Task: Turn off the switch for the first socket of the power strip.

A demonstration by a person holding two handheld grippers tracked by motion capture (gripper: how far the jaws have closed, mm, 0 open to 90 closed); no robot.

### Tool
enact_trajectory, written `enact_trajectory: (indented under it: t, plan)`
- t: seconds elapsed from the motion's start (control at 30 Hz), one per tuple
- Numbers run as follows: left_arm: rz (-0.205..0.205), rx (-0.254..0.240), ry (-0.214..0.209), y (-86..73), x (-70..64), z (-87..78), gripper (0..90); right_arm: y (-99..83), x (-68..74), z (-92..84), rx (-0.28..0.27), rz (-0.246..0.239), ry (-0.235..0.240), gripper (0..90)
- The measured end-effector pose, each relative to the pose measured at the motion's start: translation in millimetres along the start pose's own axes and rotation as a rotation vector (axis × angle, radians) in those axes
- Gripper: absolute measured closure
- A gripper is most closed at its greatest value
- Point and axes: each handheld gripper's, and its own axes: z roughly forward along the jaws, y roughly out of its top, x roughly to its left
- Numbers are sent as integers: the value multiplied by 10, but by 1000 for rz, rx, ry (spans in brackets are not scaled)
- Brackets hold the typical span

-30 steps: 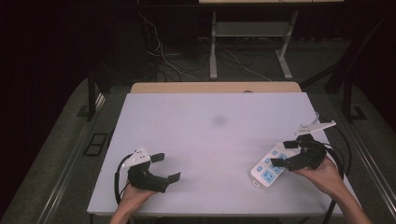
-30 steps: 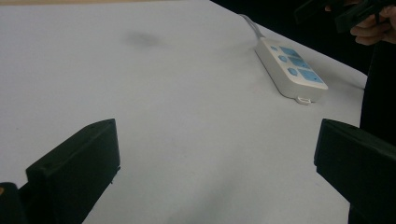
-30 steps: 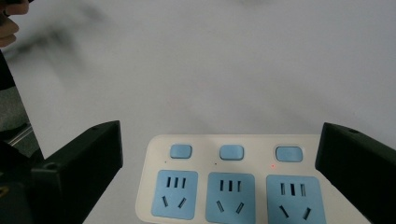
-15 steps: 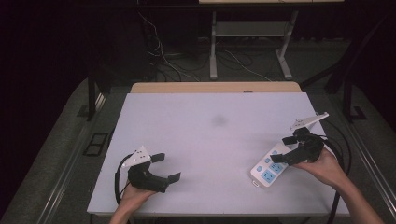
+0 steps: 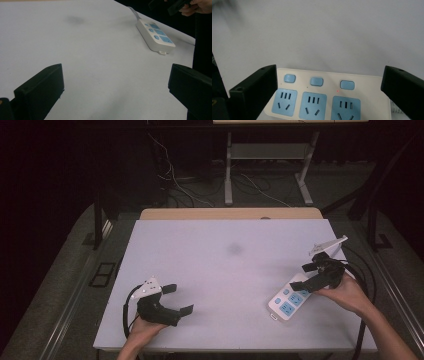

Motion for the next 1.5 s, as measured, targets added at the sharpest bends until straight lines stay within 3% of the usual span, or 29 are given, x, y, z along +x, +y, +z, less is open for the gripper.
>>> enact_trajectory:
  t: [0.17,0.2,0.3,0.33,0.57,0.7,0.77,0.87,1.13,1.5]
  plan:
    - [2,4,-1,-2,1,7,0,-5,-41,14,8,-3,0,29]
    - [2,5,-2,-2,2,7,0,-14,-60,9,7,-11,12,150]
    - [2,6,-1,-4,2,9,0,-14,-78,6,3,-1,16,206]
    - [2,6,-1,-4,2,10,0,-16,-88,4,0,2,14,335]
    - [2,5,-1,-7,4,15,0,-23,-121,17,14,20,9,504]
    - [2,6,-1,-8,5,16,0,-37,-148,29,19,20,-4,658]
    - [3,7,-1,-9,6,19,0,-38,-154,32,21,17,-5,684]
    - [4,9,0,-9,7,19,0,-38,-180,53,27,16,13,786]
    - [5,11,2,-9,13,18,0,-31,-228,121,44,3,22,896]
    - [6,14,3,-10,19,19,0,-22,-287,206,62,6,22,897]
